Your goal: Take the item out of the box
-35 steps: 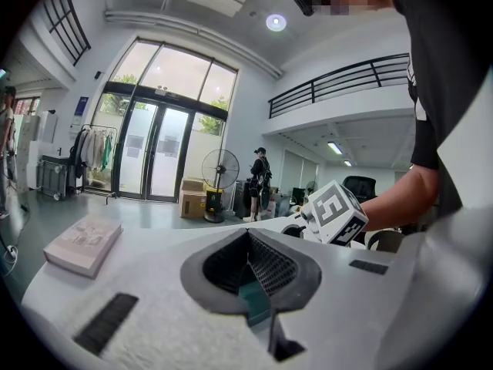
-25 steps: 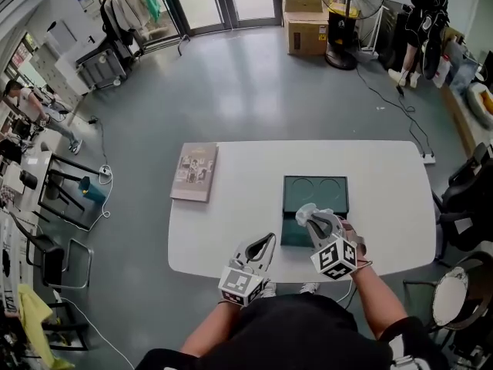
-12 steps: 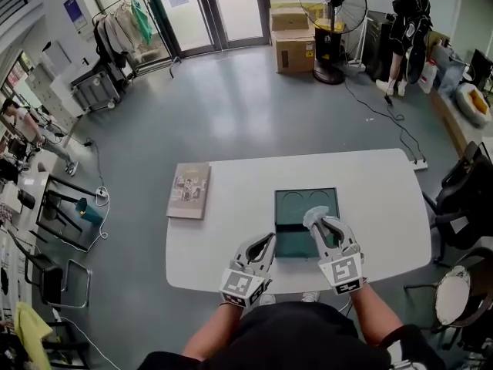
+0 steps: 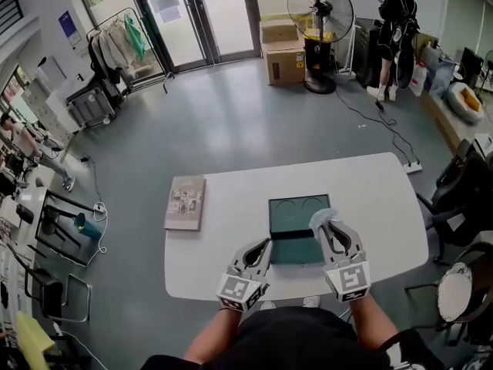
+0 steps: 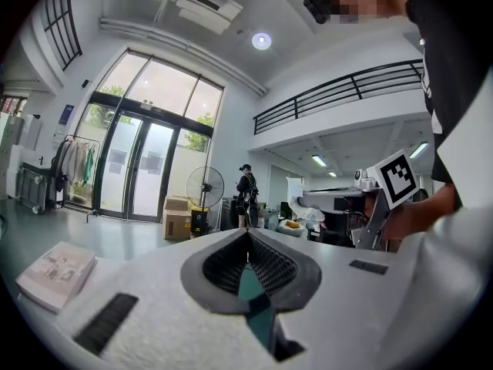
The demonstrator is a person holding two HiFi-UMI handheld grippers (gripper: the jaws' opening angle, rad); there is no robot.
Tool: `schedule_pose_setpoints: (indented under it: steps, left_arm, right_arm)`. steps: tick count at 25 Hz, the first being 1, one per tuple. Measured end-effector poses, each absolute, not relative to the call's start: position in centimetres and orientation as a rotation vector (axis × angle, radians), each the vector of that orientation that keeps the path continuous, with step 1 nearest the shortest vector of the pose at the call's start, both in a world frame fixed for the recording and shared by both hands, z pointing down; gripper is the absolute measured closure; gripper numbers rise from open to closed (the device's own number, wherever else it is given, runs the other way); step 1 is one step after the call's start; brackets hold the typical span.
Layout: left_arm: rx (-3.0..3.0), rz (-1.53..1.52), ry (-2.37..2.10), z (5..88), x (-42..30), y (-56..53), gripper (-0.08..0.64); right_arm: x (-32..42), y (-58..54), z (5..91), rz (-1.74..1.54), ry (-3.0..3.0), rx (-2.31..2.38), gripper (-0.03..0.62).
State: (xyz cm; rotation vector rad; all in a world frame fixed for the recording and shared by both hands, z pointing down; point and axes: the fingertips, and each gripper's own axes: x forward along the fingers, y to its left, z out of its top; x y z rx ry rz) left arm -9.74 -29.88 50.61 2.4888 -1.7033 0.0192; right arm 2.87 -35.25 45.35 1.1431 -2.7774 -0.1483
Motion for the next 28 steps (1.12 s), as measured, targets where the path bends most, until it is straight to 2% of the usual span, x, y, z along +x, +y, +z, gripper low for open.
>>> schedule_pose_setpoints:
  steps: [28]
  left_arm:
    - [2.521, 0.024, -1.666, 49.7, -7.0, -31.0, 0.552]
  right_arm:
    - [6.0, -35.5, 43.9, -0.203, -2.737, 1.269, 0.536]
